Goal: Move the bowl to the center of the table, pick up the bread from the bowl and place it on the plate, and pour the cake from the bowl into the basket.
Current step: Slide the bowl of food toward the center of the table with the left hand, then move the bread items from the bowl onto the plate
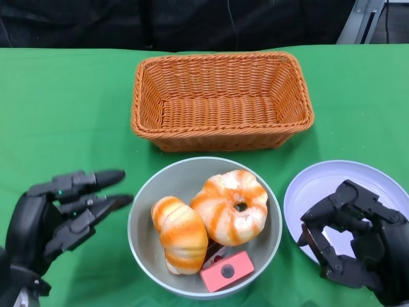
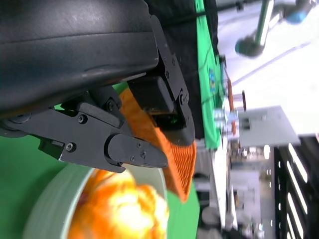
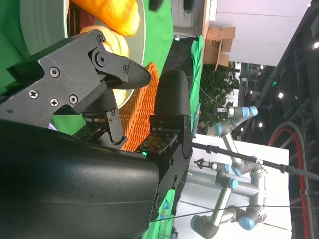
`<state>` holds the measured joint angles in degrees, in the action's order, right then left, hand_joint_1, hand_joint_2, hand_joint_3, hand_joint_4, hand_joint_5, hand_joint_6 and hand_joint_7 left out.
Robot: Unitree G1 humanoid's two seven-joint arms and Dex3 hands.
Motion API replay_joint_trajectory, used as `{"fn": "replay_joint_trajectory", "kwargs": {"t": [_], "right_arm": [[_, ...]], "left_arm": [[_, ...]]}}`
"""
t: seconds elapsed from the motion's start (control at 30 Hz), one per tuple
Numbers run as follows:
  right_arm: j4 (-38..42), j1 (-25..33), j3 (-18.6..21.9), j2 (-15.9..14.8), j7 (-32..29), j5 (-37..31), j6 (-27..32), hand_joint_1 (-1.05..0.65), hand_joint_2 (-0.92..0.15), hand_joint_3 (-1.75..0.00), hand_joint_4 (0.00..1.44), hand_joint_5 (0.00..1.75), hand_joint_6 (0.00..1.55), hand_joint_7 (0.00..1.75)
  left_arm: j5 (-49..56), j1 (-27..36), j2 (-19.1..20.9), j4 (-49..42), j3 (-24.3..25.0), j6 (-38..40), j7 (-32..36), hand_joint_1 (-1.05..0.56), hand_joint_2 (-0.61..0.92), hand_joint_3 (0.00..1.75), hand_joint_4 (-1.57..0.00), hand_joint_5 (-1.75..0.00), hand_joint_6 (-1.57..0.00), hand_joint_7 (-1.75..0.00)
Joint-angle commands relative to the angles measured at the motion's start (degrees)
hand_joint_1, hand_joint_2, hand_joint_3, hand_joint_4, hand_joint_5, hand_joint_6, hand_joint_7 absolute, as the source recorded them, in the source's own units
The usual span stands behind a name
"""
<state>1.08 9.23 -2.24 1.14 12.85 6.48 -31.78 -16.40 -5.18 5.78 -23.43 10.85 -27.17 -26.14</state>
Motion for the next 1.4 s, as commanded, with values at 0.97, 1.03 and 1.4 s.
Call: {"fn": "replay_joint_trajectory", "kwargs": {"t": [0.97, 1.03, 1.4], "right_arm": [[-34.6, 1.9, 0.2, -13.7, 2.7, -17.5, 22.6, -0.59, -0.85, 0.00, 0.63, 0.73, 0.67, 0.31], [-36.4, 0.5, -0.9, -14.7, 3.5, -19.9, 24.1, -0.60, -0.85, 0.00, 0.63, 0.74, 0.67, 0.30], [-39.8, -7.1, -5.8, -19.6, 8.4, -29.8, 27.7, -0.71, -0.87, -0.01, 0.66, 0.78, 0.73, 0.22]], "left_arm": [[-4.7, -1.3, -3.0, -13.3, 3.1, -11.9, -5.0, -0.30, 0.92, 0.13, -0.81, -1.02, -1.26, -0.05], [-4.6, -1.3, -3.3, -13.3, 3.2, -12.1, -4.8, -0.29, 0.92, 0.14, -0.81, -1.02, -1.26, -0.05], [-4.1, -1.3, -3.5, -13.8, 3.2, -12.8, -4.8, -0.30, 0.92, 0.12, -0.81, -1.03, -1.26, -0.05]]}}
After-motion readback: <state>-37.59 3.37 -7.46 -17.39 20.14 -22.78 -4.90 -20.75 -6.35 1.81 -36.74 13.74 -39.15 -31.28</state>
